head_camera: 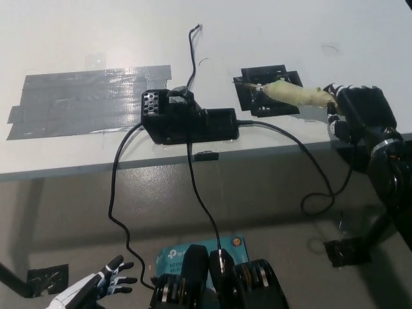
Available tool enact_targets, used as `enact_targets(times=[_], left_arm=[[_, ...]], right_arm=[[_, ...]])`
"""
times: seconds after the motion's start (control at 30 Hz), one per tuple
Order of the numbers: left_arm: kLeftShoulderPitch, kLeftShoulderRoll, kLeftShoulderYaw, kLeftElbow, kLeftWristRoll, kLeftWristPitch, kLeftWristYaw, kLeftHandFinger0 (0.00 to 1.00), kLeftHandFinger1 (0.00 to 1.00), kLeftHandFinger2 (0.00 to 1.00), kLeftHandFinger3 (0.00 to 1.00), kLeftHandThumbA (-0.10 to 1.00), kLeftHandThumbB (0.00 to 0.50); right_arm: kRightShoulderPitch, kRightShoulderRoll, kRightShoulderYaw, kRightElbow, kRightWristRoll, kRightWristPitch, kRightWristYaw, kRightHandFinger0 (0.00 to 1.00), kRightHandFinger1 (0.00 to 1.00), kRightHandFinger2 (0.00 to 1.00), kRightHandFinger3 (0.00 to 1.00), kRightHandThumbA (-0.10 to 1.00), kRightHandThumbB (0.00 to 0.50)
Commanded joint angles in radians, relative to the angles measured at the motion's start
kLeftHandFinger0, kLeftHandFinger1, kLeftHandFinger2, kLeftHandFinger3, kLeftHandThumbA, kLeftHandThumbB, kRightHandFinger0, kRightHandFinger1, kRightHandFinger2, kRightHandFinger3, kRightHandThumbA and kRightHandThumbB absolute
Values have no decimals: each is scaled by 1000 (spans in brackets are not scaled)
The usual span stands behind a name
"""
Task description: The robot uses its right hand to grab and lift the soldering gun kept on the middle of the table and puts it in its base
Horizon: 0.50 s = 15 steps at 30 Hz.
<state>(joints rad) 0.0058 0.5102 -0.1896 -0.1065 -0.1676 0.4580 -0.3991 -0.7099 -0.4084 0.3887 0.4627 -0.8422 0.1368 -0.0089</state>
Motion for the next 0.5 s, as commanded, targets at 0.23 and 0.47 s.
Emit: enact_targets(times=[0.23, 0.47], left_arm=[[14, 31, 5, -20, -3, 12, -2, 1000, 959, 910, 1000, 1000, 495], [25, 26, 15, -18, -7, 12, 10, 1000, 920, 875, 1000, 1000, 500]], right_arm=[[-56, -31, -42, -67, 31, -81, -31, 0, 0, 166, 134, -100, 49], [-72, -41, -45, -97, 35, -84, 22, 0, 56, 393, 158, -100, 32]])
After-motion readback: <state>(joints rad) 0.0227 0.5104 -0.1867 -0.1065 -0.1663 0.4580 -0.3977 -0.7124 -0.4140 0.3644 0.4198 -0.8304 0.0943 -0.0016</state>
